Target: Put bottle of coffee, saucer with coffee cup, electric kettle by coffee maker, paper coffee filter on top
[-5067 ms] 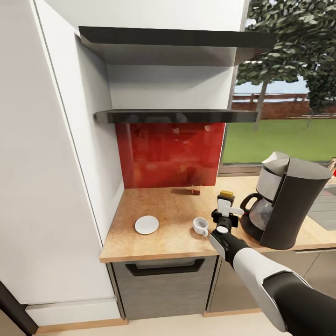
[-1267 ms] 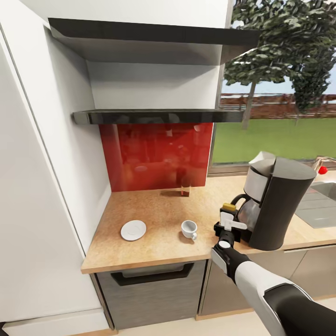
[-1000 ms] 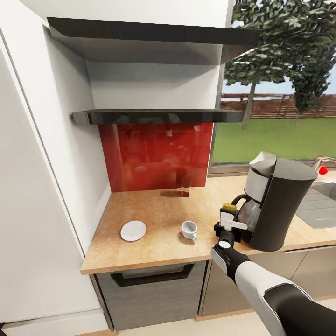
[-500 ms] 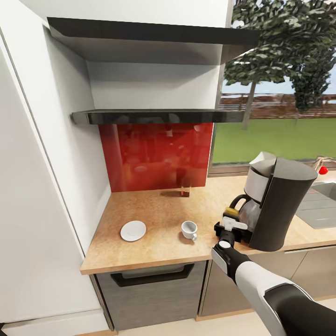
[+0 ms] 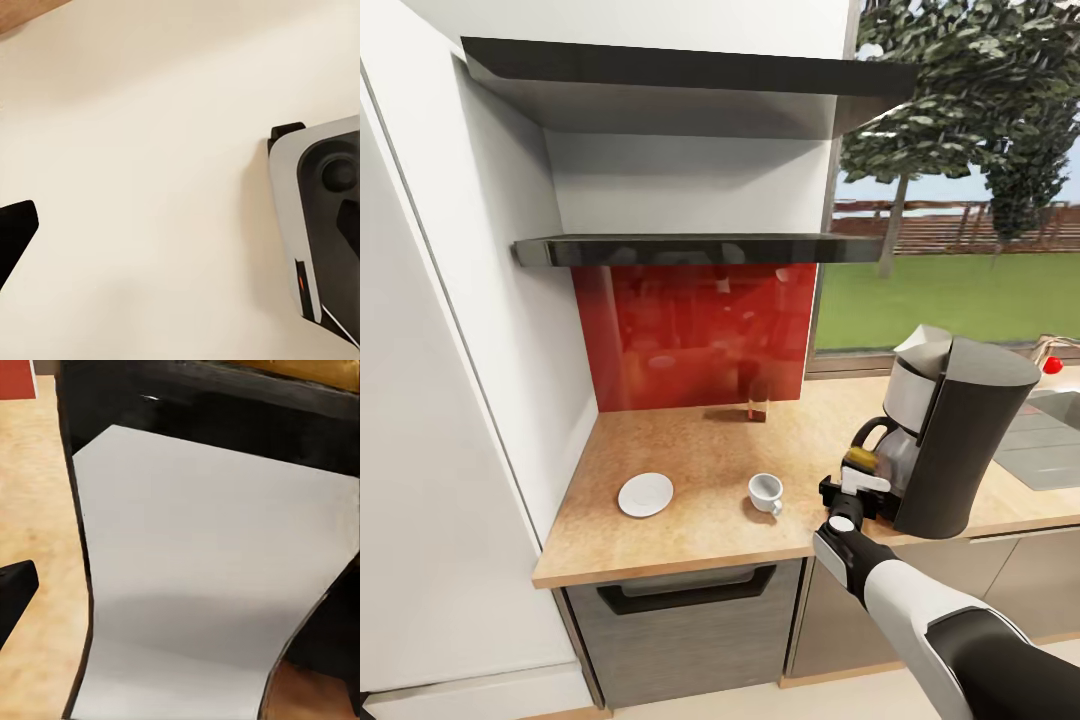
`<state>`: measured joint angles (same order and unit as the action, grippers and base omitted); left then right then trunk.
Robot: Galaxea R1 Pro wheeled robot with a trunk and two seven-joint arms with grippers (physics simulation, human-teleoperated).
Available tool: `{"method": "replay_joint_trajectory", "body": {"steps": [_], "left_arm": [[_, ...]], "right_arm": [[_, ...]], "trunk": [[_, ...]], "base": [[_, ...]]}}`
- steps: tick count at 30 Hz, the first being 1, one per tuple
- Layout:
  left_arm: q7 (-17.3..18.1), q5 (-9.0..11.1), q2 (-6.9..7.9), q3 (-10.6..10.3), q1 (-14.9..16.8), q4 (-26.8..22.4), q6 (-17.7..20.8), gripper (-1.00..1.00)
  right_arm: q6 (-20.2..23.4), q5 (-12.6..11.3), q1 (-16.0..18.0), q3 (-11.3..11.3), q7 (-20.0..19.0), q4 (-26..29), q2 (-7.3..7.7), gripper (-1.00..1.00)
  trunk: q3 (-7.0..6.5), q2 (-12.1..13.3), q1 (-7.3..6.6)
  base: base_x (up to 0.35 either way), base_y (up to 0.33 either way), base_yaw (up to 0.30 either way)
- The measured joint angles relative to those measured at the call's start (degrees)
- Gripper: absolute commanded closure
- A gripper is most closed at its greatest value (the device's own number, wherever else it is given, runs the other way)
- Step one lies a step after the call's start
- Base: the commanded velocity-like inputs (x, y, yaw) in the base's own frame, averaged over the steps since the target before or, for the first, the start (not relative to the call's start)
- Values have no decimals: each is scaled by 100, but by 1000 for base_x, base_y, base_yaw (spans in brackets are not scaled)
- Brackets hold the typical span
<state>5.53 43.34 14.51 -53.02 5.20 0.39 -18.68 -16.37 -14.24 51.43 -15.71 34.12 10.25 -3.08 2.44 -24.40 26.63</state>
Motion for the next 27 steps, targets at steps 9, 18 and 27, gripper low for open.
{"method": "replay_joint_trajectory", "body": {"steps": [9,18,27], "left_arm": [[0,0,7,0,-3,0,0,-100],[0,0,-2,0,2,0,-2,-100],[0,0,-2,0,0,0,-5,-100]], "right_arm": [[0,0,0,0,0,0,0,-100],[0,0,0,0,0,0,0,-100],[0,0,0,0,0,0,0,-100]], "trunk": [[0,0,0],[0,0,0],[0,0,0]], "base": [[0,0,0],[0,0,0],[0,0,0]]}}
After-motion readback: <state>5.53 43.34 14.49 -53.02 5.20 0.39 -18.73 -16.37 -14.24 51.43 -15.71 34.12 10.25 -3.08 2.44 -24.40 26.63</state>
